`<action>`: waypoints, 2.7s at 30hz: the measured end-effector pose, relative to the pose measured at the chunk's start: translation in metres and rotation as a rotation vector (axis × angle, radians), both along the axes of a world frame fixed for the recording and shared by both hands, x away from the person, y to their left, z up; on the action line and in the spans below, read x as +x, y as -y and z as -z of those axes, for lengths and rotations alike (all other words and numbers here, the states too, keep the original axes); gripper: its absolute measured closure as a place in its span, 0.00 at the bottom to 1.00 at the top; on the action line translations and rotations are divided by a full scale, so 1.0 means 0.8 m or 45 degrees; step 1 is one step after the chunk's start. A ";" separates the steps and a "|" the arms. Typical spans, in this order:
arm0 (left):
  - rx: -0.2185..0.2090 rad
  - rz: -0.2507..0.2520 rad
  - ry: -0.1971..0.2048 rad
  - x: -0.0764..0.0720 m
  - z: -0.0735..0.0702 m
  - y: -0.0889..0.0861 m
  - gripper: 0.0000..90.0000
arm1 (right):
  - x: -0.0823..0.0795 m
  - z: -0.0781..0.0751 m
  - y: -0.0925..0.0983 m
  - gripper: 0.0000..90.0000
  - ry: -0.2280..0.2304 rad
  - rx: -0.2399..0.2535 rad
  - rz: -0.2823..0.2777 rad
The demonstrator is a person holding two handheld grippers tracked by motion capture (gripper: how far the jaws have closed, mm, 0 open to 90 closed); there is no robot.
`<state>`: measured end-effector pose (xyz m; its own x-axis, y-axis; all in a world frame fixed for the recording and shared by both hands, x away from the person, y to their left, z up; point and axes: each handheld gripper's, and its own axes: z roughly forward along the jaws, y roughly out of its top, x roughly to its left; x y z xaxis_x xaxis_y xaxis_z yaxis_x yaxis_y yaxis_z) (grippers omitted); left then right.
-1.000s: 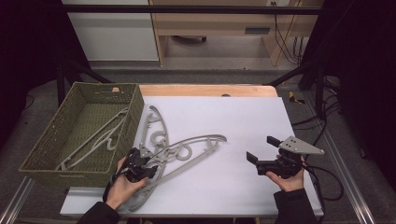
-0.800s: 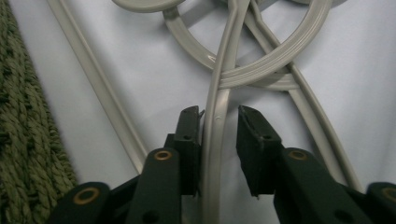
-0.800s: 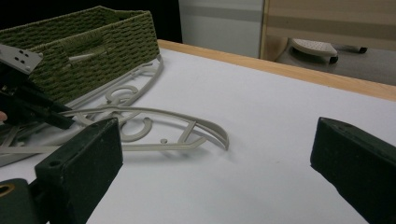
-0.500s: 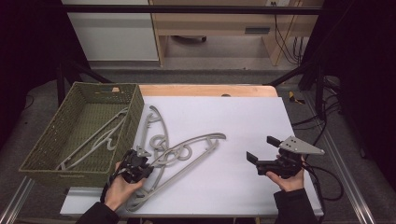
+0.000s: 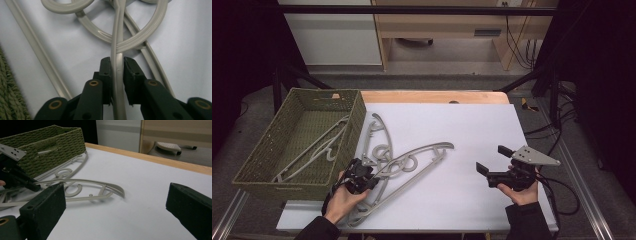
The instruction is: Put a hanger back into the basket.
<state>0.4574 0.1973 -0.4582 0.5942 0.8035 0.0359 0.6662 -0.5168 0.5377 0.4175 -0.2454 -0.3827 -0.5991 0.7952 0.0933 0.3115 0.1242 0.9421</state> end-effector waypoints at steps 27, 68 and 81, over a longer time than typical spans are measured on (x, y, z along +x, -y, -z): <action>-0.193 0.034 0.222 -0.040 -0.058 -0.013 0.91 | 0.001 0.001 0.000 0.03 -0.004 -0.006 -0.001; -0.292 0.030 0.596 -0.039 -0.203 -0.085 0.91 | 0.002 0.000 0.004 0.03 -0.009 -0.010 0.021; -0.277 -0.101 0.684 -0.010 -0.233 -0.146 0.91 | 0.003 0.001 0.002 0.03 -0.014 -0.013 0.020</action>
<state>0.4494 0.3143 -0.2721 0.4763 0.8673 0.1445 0.3029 -0.3162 0.8990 0.4202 -0.2474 -0.3838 -0.5853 0.8056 0.0914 0.3239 0.1290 0.9373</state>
